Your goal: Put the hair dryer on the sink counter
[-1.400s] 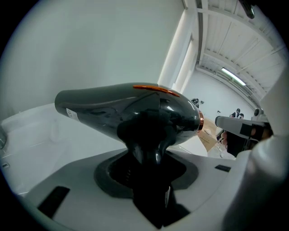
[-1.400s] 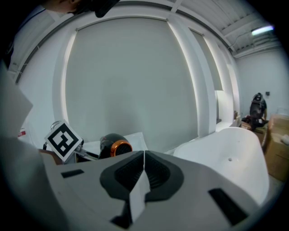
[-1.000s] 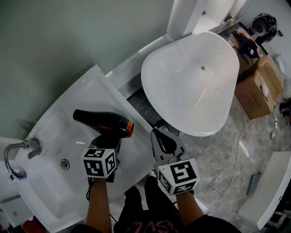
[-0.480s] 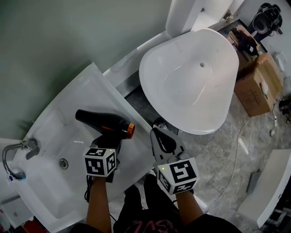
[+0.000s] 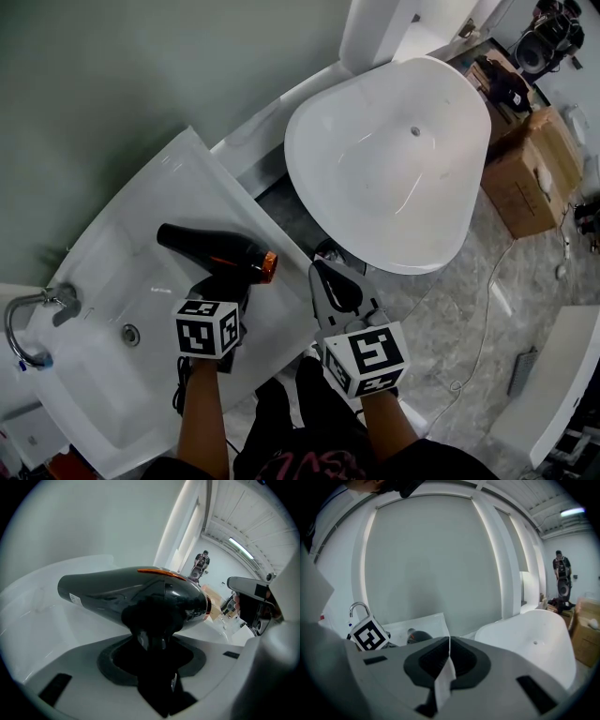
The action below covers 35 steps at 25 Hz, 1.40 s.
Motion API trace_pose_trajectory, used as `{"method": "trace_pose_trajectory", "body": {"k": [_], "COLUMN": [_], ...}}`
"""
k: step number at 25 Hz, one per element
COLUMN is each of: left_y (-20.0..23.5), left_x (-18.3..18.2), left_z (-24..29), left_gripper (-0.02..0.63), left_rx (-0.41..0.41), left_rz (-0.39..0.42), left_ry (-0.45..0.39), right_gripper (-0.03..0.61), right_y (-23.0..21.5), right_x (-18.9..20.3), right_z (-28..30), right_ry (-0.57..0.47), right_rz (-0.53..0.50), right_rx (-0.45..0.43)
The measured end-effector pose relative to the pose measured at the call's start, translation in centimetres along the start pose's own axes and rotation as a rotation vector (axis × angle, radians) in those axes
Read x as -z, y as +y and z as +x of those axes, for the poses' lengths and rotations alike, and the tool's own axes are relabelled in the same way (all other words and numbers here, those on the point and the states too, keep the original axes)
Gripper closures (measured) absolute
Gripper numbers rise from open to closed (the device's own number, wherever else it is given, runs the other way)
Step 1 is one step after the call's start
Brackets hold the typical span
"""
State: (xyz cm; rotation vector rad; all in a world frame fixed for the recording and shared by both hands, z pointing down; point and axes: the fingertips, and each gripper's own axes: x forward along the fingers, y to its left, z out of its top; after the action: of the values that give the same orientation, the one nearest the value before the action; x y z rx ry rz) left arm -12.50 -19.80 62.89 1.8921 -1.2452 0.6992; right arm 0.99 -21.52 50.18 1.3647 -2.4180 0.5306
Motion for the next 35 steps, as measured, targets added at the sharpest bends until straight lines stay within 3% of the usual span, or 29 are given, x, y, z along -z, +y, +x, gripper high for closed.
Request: {"method": "trace_pose_trajectory", "body": {"k": [9, 21, 26, 35], "left_y": [-0.4, -1.3, -0.8, -0.8], "left_x": [0.3, 0.5, 0.6, 0.7], "left_z": [0.1, 0.3, 0.0, -1.9], "left_gripper": [0.443, 0.373, 0.362, 0.362], "left_rx": [0.001, 0.003, -0.039, -0.055], "left_rz": [0.045, 0.091, 0.114, 0.086], "left_ry": [0.030, 0.047, 0.063, 0.041], "right_gripper": [0.557, 0.557, 0.557, 0.557], "right_y": [0.0, -0.1, -0.2, 0.2], "right_x": [0.1, 0.3, 0.0, -0.6], "right_z": [-0.3, -0.5, -0.6, -1.4], "right_ry": [0.004, 0.008, 0.002, -0.015], "right_rz": [0.004, 0.007, 0.006, 0.006], "right_rx": [0.001, 0.002, 0.000, -0.007]}}
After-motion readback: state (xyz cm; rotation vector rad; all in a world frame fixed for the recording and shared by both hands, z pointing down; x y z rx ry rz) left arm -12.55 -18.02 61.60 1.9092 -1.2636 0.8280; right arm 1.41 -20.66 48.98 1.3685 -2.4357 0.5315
